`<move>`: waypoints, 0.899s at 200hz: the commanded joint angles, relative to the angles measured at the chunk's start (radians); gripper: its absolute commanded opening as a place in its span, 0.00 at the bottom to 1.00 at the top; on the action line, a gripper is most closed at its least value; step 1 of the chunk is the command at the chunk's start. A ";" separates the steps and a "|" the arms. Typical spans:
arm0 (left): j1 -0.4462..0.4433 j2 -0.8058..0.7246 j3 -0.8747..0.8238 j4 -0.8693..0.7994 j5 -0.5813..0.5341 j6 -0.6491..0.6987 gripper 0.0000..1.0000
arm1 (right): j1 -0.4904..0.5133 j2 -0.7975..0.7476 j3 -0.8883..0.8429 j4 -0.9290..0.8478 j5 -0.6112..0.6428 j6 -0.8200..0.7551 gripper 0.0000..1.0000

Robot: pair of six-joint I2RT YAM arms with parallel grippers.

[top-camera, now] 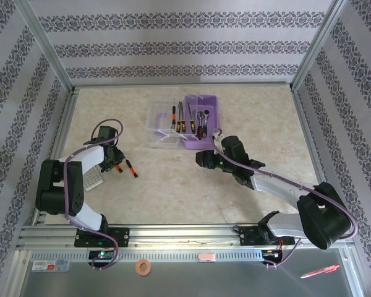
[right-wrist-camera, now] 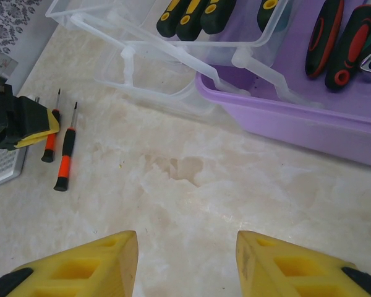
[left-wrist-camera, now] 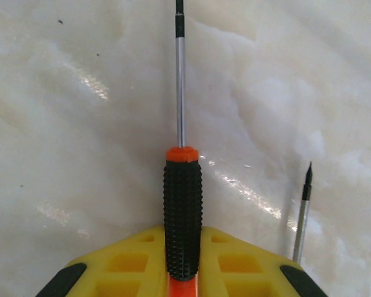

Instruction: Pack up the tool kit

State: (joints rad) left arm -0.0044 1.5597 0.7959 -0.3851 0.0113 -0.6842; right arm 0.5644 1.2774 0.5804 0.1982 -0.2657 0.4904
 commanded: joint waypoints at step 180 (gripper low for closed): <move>-0.321 0.297 0.937 -0.349 0.080 0.165 0.16 | -0.080 0.009 -0.004 0.022 -0.072 0.121 0.46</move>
State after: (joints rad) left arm -0.2764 1.7515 1.6054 -0.6426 0.0711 -0.5690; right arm 0.5049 1.3098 0.5804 0.2134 -0.3149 0.5938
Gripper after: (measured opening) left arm 0.166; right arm 0.456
